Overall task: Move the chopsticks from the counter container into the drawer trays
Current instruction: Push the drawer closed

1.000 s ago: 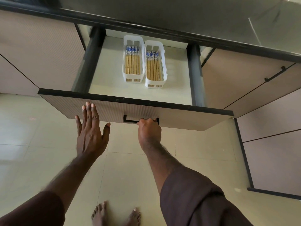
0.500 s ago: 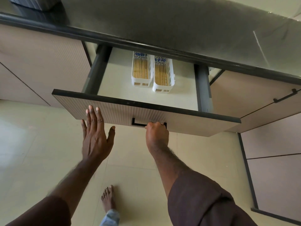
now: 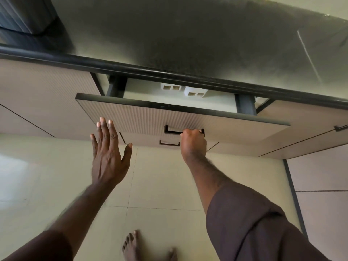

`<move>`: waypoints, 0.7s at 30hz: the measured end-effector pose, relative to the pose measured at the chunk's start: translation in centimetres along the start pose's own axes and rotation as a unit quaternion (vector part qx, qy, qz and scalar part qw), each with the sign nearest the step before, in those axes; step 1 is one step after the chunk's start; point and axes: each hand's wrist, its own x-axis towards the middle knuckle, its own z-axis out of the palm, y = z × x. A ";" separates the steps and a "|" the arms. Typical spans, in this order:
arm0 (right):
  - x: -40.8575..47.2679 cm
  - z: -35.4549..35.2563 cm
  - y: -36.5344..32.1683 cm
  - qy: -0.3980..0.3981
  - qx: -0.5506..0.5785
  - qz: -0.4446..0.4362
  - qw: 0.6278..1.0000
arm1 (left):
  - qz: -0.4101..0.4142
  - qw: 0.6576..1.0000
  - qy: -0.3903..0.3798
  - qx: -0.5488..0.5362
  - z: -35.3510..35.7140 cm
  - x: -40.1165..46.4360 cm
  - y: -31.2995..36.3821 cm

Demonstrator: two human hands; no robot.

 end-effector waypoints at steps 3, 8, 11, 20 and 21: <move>2.5 0.0 -0.1 0.005 -0.002 -0.009 1.000 | 0.003 1.000 -0.002 0.003 0.4 1.4 0.0; 5.9 -0.3 -0.2 0.004 -0.006 -0.031 0.999 | -0.013 1.000 0.008 0.003 0.8 2.5 0.6; 7.3 -0.4 -0.1 0.008 -0.030 -0.043 0.999 | -0.017 1.000 0.011 0.004 0.9 3.4 1.1; 10.0 0.4 0.8 -0.022 -0.044 -0.068 0.996 | -0.012 1.000 0.024 0.001 1.7 7.6 3.6; 10.3 0.4 0.9 -0.025 -0.043 -0.071 0.996 | -0.009 1.000 0.024 0.002 1.8 8.1 3.8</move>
